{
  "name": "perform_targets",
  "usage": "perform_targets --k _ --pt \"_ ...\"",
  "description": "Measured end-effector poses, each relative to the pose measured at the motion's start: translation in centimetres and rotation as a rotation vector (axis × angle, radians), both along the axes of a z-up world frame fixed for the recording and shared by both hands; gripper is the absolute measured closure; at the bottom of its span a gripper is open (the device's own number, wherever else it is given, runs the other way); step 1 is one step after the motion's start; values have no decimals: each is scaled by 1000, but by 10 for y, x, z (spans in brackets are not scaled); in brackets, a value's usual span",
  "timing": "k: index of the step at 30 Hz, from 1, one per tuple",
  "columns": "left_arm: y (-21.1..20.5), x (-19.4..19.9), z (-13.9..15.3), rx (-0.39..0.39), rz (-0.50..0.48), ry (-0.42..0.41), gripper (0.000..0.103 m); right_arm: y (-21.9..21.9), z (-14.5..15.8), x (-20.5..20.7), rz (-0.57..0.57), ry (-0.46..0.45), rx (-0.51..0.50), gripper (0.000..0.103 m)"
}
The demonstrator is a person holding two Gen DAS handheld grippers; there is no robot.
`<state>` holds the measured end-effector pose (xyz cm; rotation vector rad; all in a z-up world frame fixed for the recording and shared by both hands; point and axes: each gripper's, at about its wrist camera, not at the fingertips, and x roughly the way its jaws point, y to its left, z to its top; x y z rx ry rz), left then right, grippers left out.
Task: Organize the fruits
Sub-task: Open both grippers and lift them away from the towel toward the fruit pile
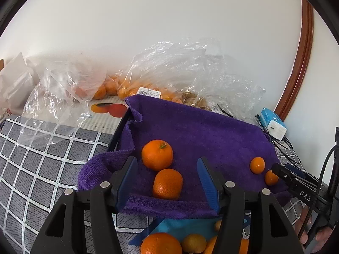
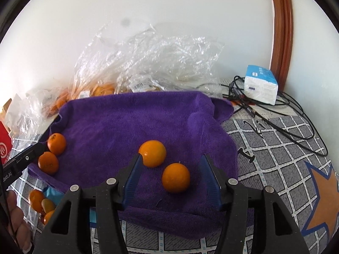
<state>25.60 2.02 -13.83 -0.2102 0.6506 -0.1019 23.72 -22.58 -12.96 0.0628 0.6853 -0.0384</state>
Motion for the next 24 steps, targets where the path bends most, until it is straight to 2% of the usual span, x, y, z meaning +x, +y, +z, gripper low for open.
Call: perform_targets --k 5,9,12,15,17,21,24 --pt "3 -6 21 4 15 -43 46 10 19 -15 -13 -21 -9 46" --pt "7 -13 37 2 12 -31 46 17 29 -38 -26 -29 -68 46" --pt "13 -30 40 39 33 -37 46 18 30 -54 -12 2 -61 46" --pt "24 -48 32 80 59 -9 46 22 23 -67 13 33 -51 46" --pt "32 -60 22 110 67 38 46 28 16 -76 27 48 -44 46" --pt "43 -86 -3 170 57 95 46 46 2 -91 87 86 -12 57" --pt "51 -95 -16 166 48 115 46 61 -4 -97 148 89 34 57"
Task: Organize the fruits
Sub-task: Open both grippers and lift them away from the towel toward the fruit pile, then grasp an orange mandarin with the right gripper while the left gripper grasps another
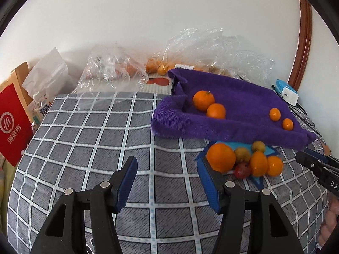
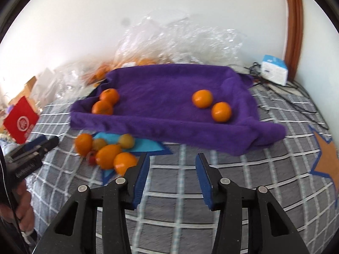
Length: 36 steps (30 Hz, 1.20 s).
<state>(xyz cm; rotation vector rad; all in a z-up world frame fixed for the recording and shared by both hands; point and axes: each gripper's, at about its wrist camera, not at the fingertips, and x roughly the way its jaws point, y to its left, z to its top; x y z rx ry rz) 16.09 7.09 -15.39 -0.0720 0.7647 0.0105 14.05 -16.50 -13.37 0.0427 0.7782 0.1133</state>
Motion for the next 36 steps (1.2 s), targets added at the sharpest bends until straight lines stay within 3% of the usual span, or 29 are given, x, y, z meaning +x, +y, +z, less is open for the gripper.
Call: perform_targets --k 5,9,14,18,27,36 --pt "17 -2 -17 -110 8 63 46 26 -10 2 80 24 1 57" --pt "26 -3 -21 -168 35 68 46 36 -18 9 103 56 14 57" --pt "19 -2 -22 -167 0 70 46 43 -28 23 107 93 9 57" --pt "20 -3 -23 -174 -6 67 46 42 -35 28 111 111 33 71" --pt "17 -3 -23 -161 -21 84 42 8 -17 1 -6 11 -71 72" --pt "18 0 -23 -147 -12 86 43 -34 -30 -5 -108 40 -83 72"
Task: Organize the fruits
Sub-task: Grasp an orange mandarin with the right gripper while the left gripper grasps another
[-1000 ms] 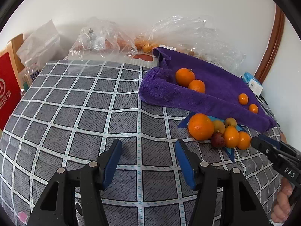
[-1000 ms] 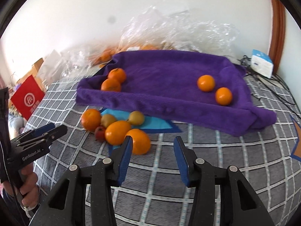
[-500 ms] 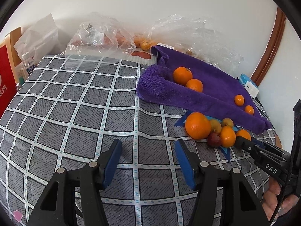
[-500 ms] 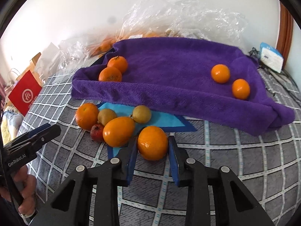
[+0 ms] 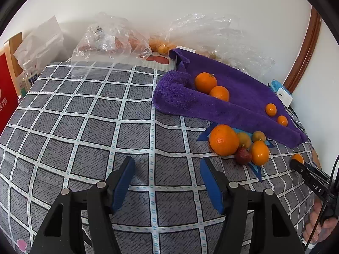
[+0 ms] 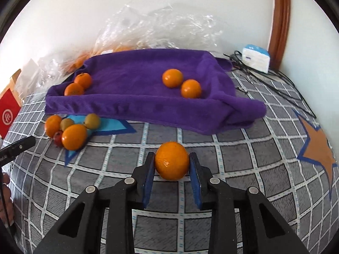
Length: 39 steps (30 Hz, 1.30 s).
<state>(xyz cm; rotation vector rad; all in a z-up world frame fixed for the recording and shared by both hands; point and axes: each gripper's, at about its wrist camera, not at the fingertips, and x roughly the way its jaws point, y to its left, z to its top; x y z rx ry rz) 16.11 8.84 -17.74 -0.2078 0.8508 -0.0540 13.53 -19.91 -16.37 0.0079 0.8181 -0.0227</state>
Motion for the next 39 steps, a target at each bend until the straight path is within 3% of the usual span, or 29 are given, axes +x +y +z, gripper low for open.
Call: perform_targets --k 6,11,18,24,30,37,39 --pt "-11 -5 8 9 -39 -1 44 -9 3 -6 -10 -31 29 71" --pt "-39 10 21 21 -97 -22 43 -11 0 -4 -11 -14 57 71" --pt "-61 32 16 46 -105 1 43 -13 0 -4 -18 -6 77 71" --pt "-62 40 7 -1 -139 25 66 -18 1 -4 -50 -11 94 71" --pt "-42 23 19 -30 -78 -6 66 -19 0 -4 -54 -9 91 71" --pt "-18 5 10 19 -19 34 66 -15 -2 -1 -45 4 76 71" --pt "-19 4 9 29 -24 6 65 -14 -2 -1 -43 4 68 71"
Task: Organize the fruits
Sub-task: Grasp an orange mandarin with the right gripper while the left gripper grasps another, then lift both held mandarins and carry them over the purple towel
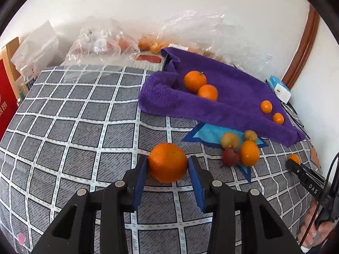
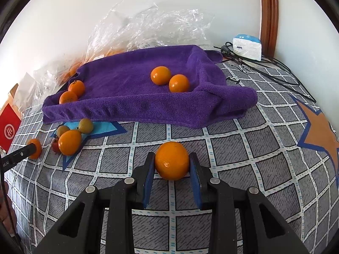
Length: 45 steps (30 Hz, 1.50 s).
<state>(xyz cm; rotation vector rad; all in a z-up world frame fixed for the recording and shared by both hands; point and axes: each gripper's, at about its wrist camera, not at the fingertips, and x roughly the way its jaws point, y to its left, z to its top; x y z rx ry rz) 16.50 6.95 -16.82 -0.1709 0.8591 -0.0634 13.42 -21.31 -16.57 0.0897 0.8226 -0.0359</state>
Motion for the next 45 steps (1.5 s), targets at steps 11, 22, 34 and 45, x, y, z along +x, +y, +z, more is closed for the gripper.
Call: perform_targets --k 11,22,34,45 --pt "-9 6 -8 87 -7 10 60 2 -2 1 6 14 -8 71" --pt "-13 5 -8 94 11 16 59 7 -4 3 2 25 -40 70" --pt "10 -2 -7 -60 49 -26 65 -3 -2 0 -30 5 1 71" --pt "7 -13 4 -62 21 -112 65 2 5 -7 -3 -47 20 71"
